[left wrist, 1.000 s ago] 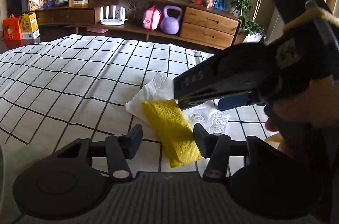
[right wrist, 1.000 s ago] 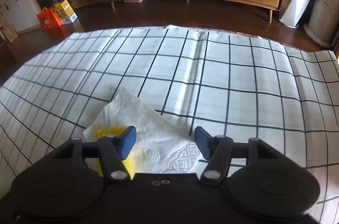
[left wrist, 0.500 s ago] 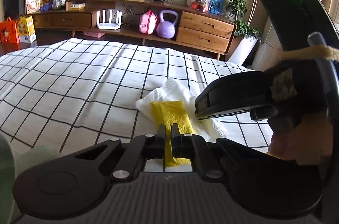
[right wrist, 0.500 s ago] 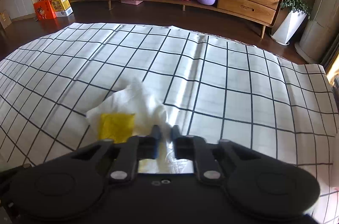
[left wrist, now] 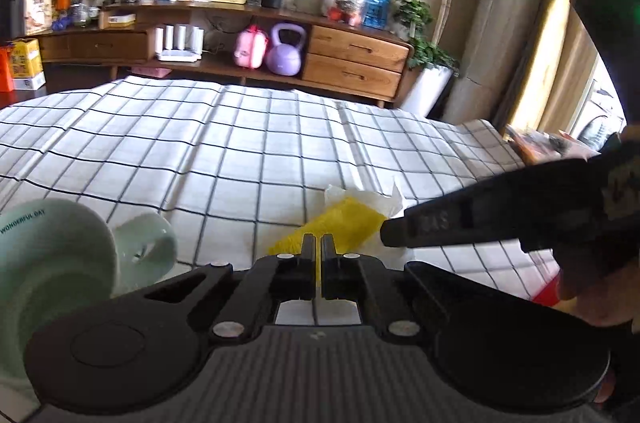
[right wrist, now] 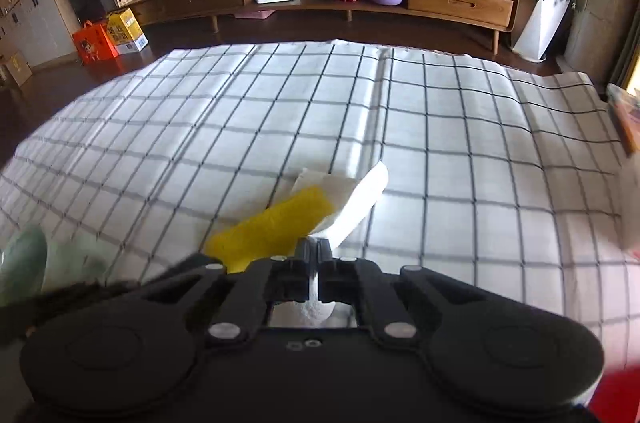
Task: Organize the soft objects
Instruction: 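Lift the sponge with left tool while right tool lifts the tissue toward the box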
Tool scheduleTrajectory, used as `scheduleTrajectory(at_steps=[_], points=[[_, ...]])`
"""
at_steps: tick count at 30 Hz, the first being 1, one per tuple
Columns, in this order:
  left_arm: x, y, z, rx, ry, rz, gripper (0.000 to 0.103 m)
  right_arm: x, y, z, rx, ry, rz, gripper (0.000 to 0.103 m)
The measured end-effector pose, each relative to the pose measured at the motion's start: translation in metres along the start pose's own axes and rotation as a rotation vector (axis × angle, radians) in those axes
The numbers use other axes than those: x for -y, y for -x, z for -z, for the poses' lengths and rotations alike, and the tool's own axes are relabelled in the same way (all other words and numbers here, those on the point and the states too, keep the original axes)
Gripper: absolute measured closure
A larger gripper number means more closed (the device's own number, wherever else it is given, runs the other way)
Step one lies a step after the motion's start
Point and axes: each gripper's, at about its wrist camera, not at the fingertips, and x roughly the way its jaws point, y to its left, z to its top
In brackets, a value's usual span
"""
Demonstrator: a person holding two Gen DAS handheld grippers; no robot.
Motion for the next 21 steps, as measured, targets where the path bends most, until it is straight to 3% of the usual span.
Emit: scheduleTrajectory(at_steps=[4, 10, 13, 14, 15, 17, 21], points=[[-0.003, 0.003, -0.005, -0.013, -0.003, 0.045, 0.101, 0.012, 0.006, 0.011, -0.008, -0.054, 0.025, 0.101], [-0.007, -0.014, -0.018, -0.148, -0.040, 0.170, 0.097, 0.024, 0.009, 0.014, -0.009, -0.109, 0.009, 0.101], [-0.002, -0.019, -0.016, -0.165, -0.102, 0.185, 0.081, 0.026, 0.009, 0.014, -0.014, -0.110, -0.003, 0.101], [0.001, -0.020, -0.014, -0.168, -0.120, 0.195, 0.066, 0.026, 0.008, 0.014, -0.017, -0.110, -0.006, 0.101], [0.003, -0.022, -0.013, -0.175, -0.131, 0.211, 0.046, 0.027, 0.007, 0.014, -0.018, -0.109, -0.007, 0.101], [0.007, -0.024, -0.012, -0.175, -0.131, 0.215, 0.031, 0.029, 0.007, 0.017, -0.020, -0.115, -0.011, 0.100], [0.011, -0.032, -0.013, -0.178, -0.132, 0.199, 0.031, 0.032, 0.006, 0.019, -0.016, -0.128, -0.010, 0.100]])
